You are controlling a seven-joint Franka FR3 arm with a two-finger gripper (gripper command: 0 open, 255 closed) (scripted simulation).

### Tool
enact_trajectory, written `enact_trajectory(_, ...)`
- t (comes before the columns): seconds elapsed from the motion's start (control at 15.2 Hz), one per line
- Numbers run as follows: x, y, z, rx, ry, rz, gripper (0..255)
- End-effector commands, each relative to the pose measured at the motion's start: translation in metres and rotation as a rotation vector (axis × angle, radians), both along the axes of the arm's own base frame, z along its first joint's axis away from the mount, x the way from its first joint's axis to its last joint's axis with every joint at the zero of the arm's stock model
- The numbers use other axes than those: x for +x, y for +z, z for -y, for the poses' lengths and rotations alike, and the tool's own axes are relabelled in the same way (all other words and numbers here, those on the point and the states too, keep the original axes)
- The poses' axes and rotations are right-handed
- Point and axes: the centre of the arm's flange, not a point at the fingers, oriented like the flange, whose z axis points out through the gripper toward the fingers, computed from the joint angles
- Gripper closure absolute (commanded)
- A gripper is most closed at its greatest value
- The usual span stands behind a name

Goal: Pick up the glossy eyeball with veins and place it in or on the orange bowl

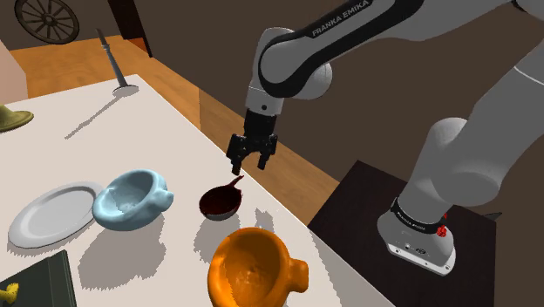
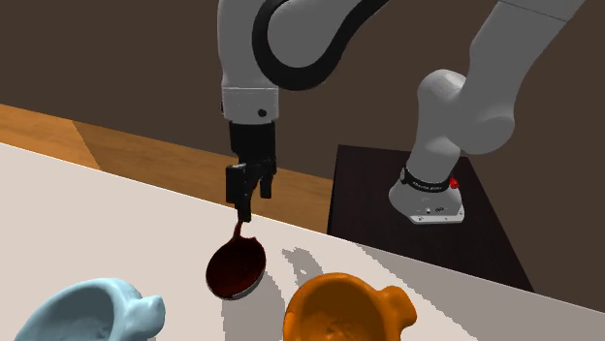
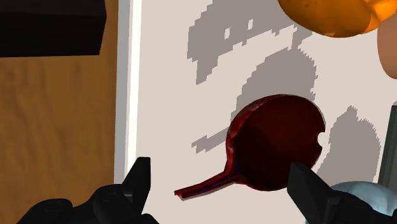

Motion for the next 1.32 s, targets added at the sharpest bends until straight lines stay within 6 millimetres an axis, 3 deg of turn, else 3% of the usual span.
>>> enact_trajectory(0.0, 0.010, -0.013, -0.015, 0.034, -0.003, 0.003, 0)
enact_trajectory(0.53, 0.010, -0.051, -0.037, 0.040, -0.003, 0.003, 0)
enact_trajectory(1.06, 0.010, -0.051, -0.037, 0.040, -0.003, 0.003, 0)
enact_trajectory(1.12, 0.010, -0.051, -0.037, 0.040, -0.003, 0.003, 255)
enact_trajectory(1.25, 0.010, -0.051, -0.037, 0.040, -0.003, 0.003, 255)
